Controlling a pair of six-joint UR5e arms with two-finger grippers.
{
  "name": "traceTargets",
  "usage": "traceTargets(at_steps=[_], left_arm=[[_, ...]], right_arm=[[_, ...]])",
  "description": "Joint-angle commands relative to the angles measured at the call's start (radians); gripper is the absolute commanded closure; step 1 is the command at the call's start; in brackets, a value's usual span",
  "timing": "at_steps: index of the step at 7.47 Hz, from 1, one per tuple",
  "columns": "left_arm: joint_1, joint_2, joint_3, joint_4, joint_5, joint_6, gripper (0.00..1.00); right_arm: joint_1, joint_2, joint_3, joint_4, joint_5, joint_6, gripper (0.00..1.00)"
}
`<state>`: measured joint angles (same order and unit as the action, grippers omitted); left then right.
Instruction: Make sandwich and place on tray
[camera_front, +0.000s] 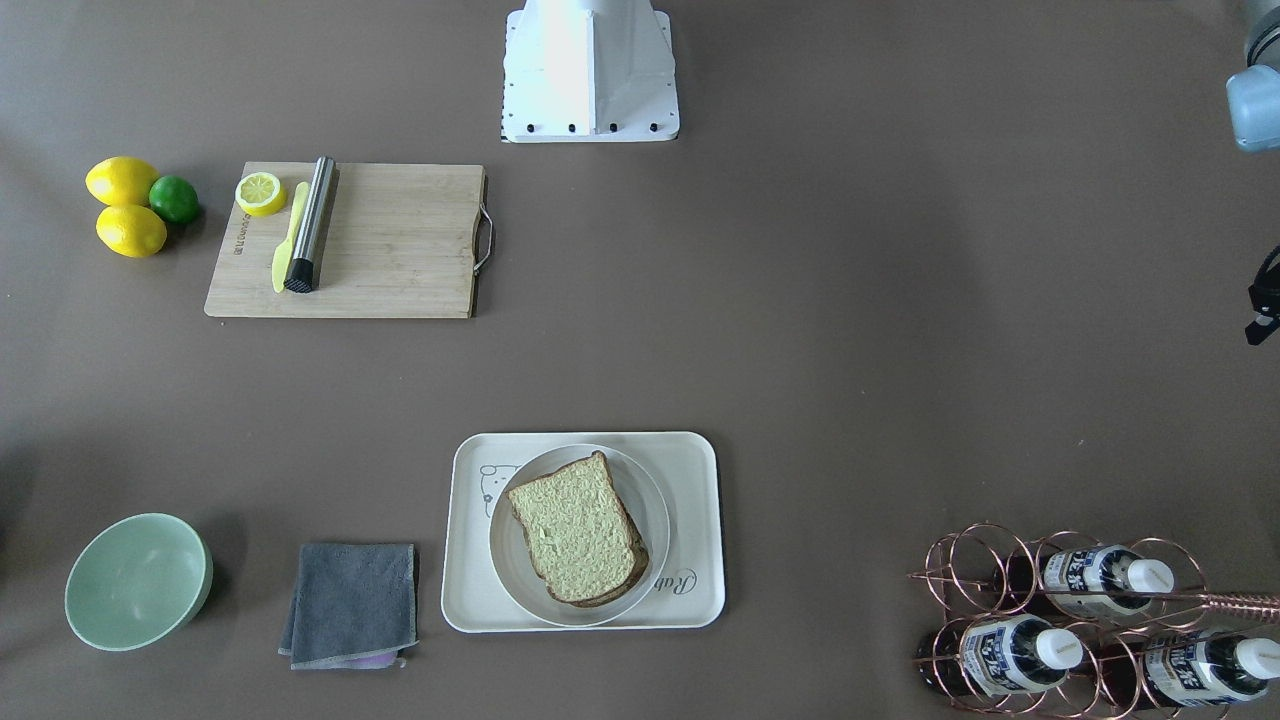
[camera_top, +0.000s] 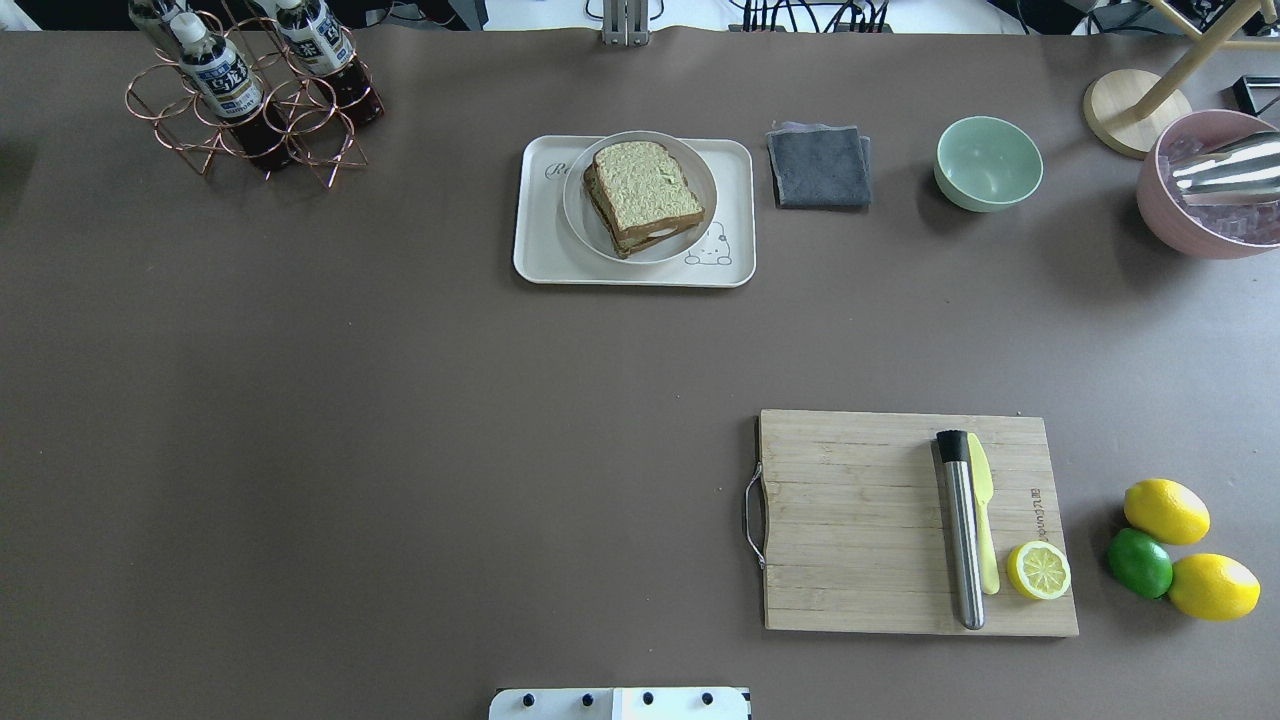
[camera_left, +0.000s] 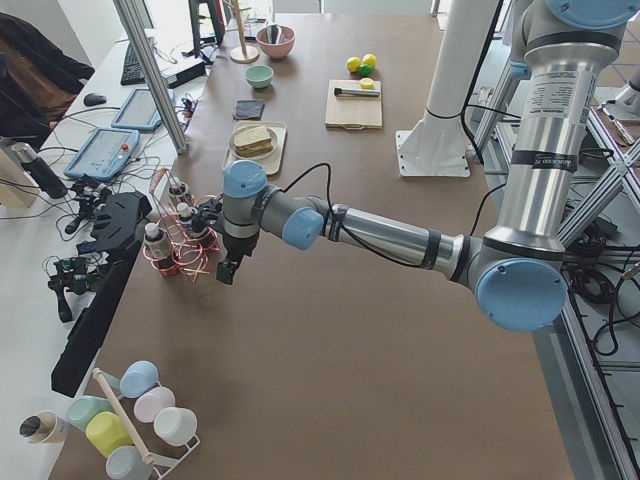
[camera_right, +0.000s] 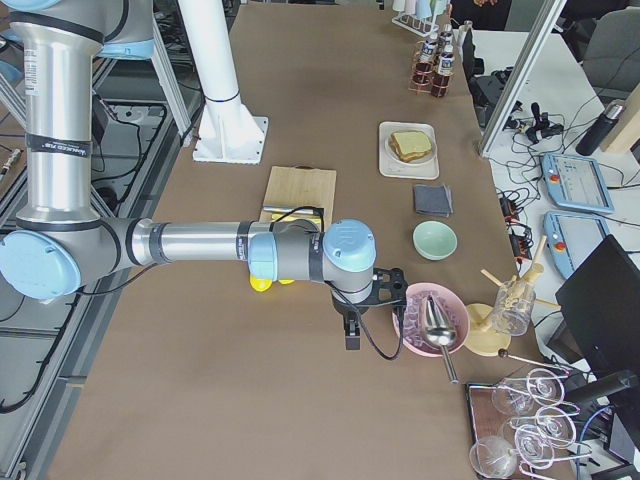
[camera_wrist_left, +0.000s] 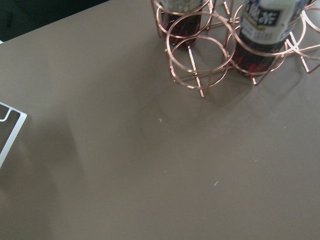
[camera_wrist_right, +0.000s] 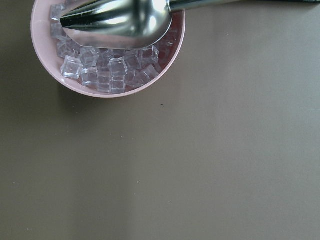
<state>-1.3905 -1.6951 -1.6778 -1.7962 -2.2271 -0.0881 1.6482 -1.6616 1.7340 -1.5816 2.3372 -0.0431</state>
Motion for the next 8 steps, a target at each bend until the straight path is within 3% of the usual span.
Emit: traceTargets(at_steps=[1,3,5,8], left_arm=[[-0.089,0.023,0.0,0.101,-0.003,0.112,0.02],[-0.137,0.044,0.0,0.193,-0.005,0.24,0.02],[-0.156,0.069,0.004,0.196,-0.075,0.237,0.02],[-0.168,0.107,0.01,0.184,-0.078,0.232,0.02]], right_arm=[[0.007,-0.046,0.004,0.009,0.048,-0.02,0.01],[0.005,-0.018,-0.002,0.009,0.033,-0.012,0.01],[0.005,-0.006,-0.004,0.0,0.048,-0.012,0.01],[0.005,-0.007,-0.001,0.0,0.047,-0.011,0.01]])
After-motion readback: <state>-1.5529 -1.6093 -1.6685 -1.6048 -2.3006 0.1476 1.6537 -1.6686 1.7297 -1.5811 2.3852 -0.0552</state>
